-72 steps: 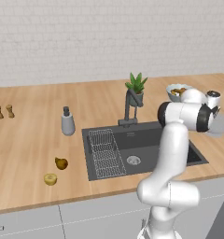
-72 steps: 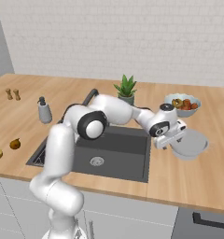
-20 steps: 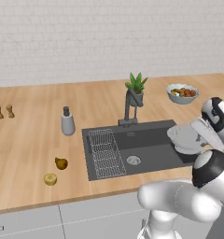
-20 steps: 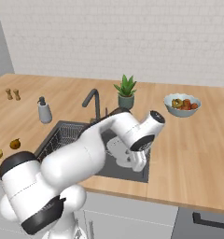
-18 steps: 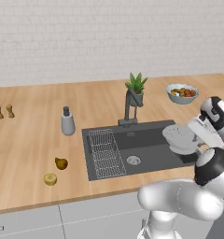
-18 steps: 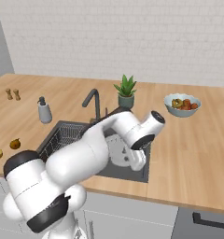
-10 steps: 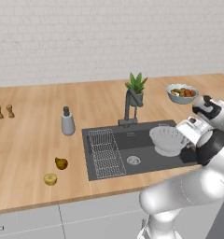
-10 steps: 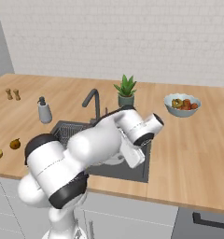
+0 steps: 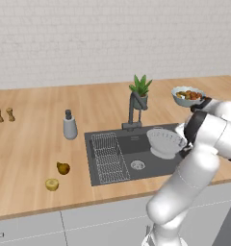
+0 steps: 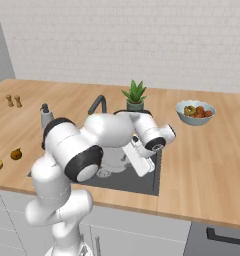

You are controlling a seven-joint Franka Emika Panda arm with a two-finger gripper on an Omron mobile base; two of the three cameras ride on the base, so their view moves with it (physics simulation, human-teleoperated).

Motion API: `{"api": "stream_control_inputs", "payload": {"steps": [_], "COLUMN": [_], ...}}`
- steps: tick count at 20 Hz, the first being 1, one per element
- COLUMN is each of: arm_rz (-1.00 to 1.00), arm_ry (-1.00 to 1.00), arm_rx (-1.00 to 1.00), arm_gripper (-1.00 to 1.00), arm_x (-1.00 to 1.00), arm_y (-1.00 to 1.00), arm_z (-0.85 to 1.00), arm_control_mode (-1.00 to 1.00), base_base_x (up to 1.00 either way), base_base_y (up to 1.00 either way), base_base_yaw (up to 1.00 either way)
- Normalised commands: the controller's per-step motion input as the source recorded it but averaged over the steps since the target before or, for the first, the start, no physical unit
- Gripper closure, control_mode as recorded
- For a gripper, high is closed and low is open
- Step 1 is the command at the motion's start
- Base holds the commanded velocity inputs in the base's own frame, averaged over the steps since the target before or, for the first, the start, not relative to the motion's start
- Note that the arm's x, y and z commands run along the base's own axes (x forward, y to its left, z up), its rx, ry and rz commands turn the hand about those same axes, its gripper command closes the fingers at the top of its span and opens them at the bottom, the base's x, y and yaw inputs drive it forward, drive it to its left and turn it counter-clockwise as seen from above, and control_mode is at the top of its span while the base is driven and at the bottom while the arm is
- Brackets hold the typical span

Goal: Put the colander in the sink, put the pear, kiwi in the colander, and turn on the sink faucet and pour water over the colander.

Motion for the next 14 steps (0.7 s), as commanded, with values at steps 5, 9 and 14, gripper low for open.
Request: {"api": "stream_control_inputs", "payload": {"steps": [5, 9, 14], "arm_rz": [0.15, 0.11, 0.11], "arm_ry": [0.12, 0.15, 0.06], "arm_rx": [0.01, 0.0, 0.0], "arm_gripper": [1.0, 1.0, 1.0], "arm_x": [0.15, 0.42, 0.37], "arm_y": [0.16, 0.07, 0.14], "arm_z": [-0.2, -0.13, -0.32], "arm_control_mode": [-1.0, -1.0, -1.0], "base_base_x": [0.0, 0.0, 0.0], "base_base_y": [0.0, 0.0, 0.0], "base_base_yaw": [0.0, 0.0, 0.0]}}
